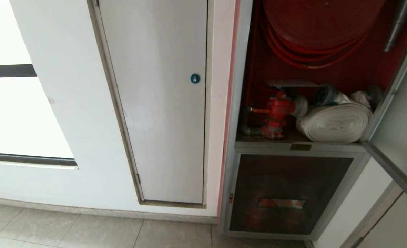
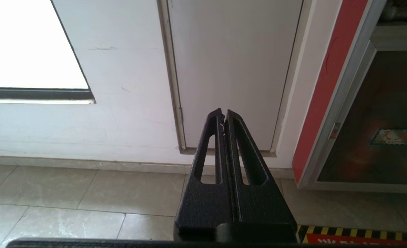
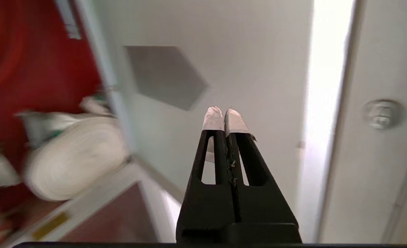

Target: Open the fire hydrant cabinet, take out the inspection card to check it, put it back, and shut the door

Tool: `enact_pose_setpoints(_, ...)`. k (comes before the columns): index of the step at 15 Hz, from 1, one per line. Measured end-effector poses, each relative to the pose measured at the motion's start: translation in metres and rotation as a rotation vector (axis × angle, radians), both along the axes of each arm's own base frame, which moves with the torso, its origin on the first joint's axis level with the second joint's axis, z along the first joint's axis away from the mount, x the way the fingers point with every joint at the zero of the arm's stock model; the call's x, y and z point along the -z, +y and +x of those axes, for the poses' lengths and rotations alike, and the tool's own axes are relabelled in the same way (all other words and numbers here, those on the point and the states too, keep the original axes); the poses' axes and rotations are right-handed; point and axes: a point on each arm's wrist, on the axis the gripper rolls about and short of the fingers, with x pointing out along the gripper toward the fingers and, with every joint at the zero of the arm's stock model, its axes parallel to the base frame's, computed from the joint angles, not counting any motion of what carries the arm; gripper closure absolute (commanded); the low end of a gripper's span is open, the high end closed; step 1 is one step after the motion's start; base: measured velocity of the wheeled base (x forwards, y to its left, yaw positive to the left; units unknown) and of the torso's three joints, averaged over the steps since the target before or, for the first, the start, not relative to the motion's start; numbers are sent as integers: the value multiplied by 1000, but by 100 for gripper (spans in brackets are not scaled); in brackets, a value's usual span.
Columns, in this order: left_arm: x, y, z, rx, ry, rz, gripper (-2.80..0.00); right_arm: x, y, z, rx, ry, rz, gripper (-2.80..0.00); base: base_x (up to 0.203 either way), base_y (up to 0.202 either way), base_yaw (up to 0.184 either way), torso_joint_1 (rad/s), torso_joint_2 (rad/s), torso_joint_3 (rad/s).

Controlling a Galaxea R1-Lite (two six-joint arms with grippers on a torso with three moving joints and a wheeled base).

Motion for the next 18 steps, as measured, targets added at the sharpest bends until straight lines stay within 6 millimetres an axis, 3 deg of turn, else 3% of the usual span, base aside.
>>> enact_pose_setpoints(6, 0, 0, 0, 0, 0, 0, 0, -4, -32, -5, 126, -38, -56, 0, 0, 0, 0, 0, 0, 0)
enact_pose_setpoints(14, 0, 0, 0, 0, 0, 0, 0, 7, -35, -28, 178, -81, -74, 0, 0, 0, 0, 0, 0, 0)
enact_pose_setpoints(18, 0, 0, 0, 0, 0, -1, 0, 22, -32, -36, 207, -102, -45, 0, 0, 0, 0, 0, 0, 0)
